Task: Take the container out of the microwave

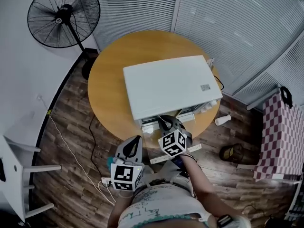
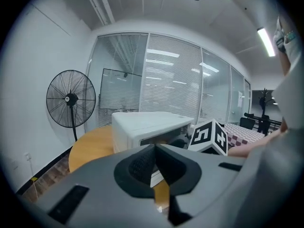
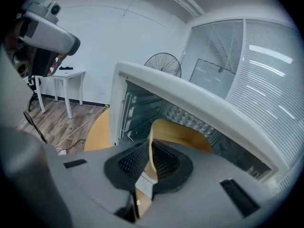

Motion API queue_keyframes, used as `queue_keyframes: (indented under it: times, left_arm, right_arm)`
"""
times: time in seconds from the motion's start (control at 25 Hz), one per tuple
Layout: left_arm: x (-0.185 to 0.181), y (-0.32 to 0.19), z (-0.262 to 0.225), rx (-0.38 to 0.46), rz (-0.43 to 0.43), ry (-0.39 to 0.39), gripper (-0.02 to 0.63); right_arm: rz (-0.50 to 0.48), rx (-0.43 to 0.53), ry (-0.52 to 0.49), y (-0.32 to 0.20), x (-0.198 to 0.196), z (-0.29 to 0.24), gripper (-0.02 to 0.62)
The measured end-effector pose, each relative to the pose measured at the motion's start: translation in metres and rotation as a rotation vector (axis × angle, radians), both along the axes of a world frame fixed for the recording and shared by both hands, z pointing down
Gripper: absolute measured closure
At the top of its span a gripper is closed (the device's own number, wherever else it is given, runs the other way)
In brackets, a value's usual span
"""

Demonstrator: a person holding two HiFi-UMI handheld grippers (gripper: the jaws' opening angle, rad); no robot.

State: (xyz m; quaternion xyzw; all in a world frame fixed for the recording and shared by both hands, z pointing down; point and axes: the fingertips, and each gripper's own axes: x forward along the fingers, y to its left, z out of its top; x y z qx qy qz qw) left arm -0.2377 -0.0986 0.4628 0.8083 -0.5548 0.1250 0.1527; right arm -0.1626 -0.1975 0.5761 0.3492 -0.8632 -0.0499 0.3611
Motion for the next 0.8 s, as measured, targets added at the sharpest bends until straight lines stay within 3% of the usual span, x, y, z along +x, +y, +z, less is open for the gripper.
queue_keyframes:
  times: [0.8]
  left_arm:
    - [-0.016,0.034,0.001,0.014,0.112,0.004,0.592]
  right_arm:
    - [0.088,-0.018,-0.019,0.044,-0.015,-0.009,0.583]
